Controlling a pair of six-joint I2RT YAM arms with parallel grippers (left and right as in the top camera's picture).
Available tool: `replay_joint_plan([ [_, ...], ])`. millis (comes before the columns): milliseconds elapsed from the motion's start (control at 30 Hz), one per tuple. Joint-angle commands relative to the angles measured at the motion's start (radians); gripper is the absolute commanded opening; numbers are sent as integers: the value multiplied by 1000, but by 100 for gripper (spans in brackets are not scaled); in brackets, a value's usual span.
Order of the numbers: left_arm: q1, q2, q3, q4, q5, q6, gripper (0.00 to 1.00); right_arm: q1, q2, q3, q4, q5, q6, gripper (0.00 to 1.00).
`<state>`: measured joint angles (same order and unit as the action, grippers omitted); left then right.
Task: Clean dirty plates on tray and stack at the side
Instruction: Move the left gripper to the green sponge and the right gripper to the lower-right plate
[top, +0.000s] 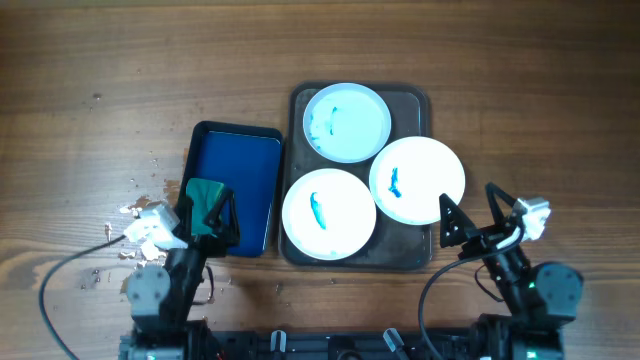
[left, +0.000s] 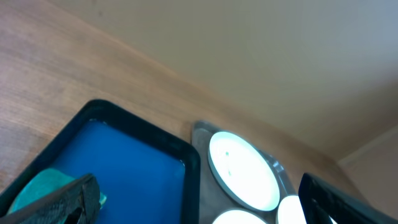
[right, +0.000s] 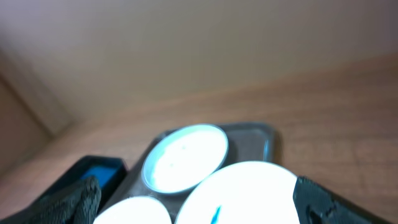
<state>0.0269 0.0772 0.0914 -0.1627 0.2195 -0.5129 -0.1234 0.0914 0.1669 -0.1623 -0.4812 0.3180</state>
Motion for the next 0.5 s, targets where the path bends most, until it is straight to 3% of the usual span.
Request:
replay_joint_plan([
  [0, -6, 276, 342, -208, 20, 9, 100, 3, 232, 277, -176, -88, -140, 100],
  [200, -5, 861, 1004, -747, 19, 13, 100, 3, 913, 910, -751, -93, -161, 100],
  [333, -5, 986, 1081, -813, 95, 10, 100, 16, 1114, 1006, -776, -245, -194, 100],
  [400, -5, 1015, 1081, -846, 94, 12, 100, 111, 1159, 1002, -882, -143, -241, 85],
  [467, -5, 1020, 1081, -847, 85, 12, 100, 245, 1171, 959, -951, 24, -225, 82],
])
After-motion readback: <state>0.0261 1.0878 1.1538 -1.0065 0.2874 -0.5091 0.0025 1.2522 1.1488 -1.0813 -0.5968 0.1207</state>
